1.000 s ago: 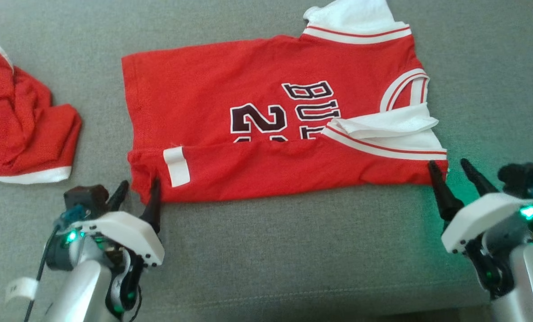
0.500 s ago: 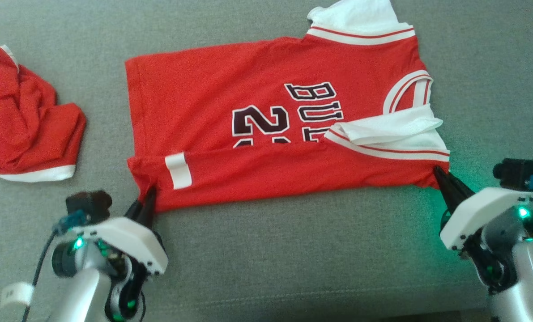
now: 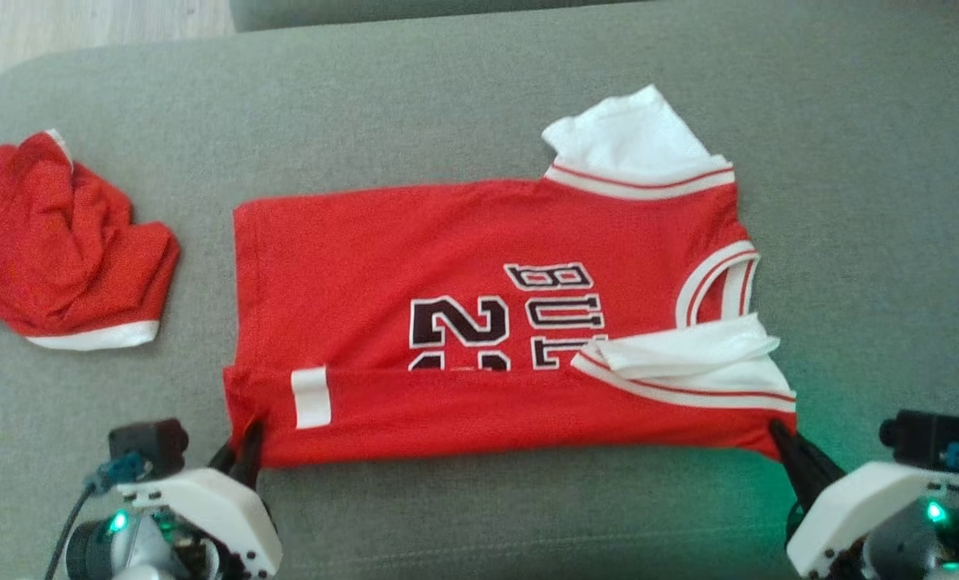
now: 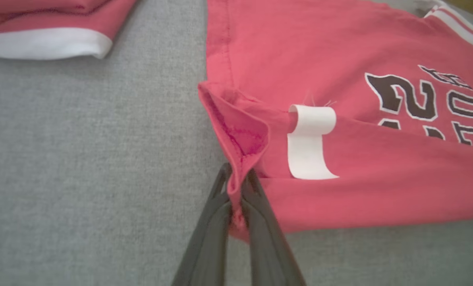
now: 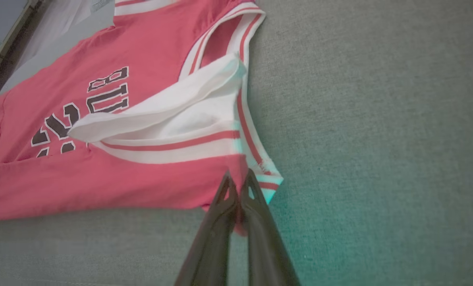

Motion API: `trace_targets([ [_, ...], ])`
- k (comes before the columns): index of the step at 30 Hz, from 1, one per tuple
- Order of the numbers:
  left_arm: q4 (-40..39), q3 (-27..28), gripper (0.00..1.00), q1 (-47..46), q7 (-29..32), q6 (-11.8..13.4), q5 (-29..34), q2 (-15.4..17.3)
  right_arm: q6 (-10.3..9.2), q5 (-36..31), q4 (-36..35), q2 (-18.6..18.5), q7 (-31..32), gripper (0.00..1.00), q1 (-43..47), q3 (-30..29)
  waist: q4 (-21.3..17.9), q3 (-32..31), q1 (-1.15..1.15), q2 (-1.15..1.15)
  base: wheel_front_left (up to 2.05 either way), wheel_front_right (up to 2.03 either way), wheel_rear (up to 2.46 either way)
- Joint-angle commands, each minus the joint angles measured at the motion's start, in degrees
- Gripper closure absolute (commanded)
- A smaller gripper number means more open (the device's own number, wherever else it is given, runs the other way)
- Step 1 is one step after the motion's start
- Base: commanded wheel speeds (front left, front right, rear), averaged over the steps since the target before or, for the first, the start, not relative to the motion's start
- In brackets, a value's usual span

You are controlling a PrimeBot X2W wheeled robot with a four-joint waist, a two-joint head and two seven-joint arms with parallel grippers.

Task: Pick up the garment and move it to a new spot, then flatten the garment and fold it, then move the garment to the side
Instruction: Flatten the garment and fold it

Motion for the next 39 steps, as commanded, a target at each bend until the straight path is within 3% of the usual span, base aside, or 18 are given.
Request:
trace_targets([
  [1,-2.1,2.6,0.00,-1.6,-0.4,0.9,0.7,1.6,-0.04,-0.3,-2.6,-0.5,0.1,0.37,-0.9,0.8,-0.2,-0.5,0.00,0.00,0.00,0.00,0.00],
  [2,-2.3,2.4,0.00,-1.1,-0.2,1.3,0.8,1.4,-0.04,-0.8,-3.1,-0.4,-0.1,0.00,-0.6,0.8,-0.3,-0.7,0.00,0.00,0.00,0.00,0.00],
  [5,-3.1,2.7,0.00,0.0,-1.6,2.3,0.8,0.7,-0.04,-2.8,-5.2,-0.8,-3.3,0.00,-0.8,1.1,-0.4,-1.6,0.00,0.00,0.00,0.00,0.00],
  [11,-7.8,4.1,0.00,-0.1,-12.3,5.1,5.3,-0.1,-0.04,-7.8,-10.0,-1.9,-16.0,0.00,-3.3,2.7,-0.1,-2.8,0.00,0.00,0.00,0.00,0.00],
  [14,-10.3,4.3,0.00,-0.9,-16.2,5.7,7.3,0.1,-0.04,-9.1,-10.9,-2.1,-18.9,0.00,-4.1,2.9,0.1,-3.4,0.00,0.00,0.00,0.00,0.00],
  [28,-12.4,3.2,0.00,-1.1,-17.3,6.3,9.2,0.9,-0.04,-10.5,-13.2,-0.4,-18.8,0.00,-4.2,2.6,-0.1,-4.3,0.00,0.00,0.00,0.00,0.00],
  [33,-10.7,2.4,0.00,-4.6,-15.7,4.6,8.6,1.3,-0.04,-10.4,-13.9,-0.1,-18.6,0.00,-4.7,2.3,-0.1,-2.4,0.00,0.00,0.00,0.00,0.00],
  [39,-1.7,1.3,0.00,-17.9,-11.0,-0.7,5.6,0.9,-0.04,-10.2,-14.4,0.5,-18.3,0.00,-6.4,2.9,-0.3,2.0,0.00,0.00,0.00,0.00,0.00],
])
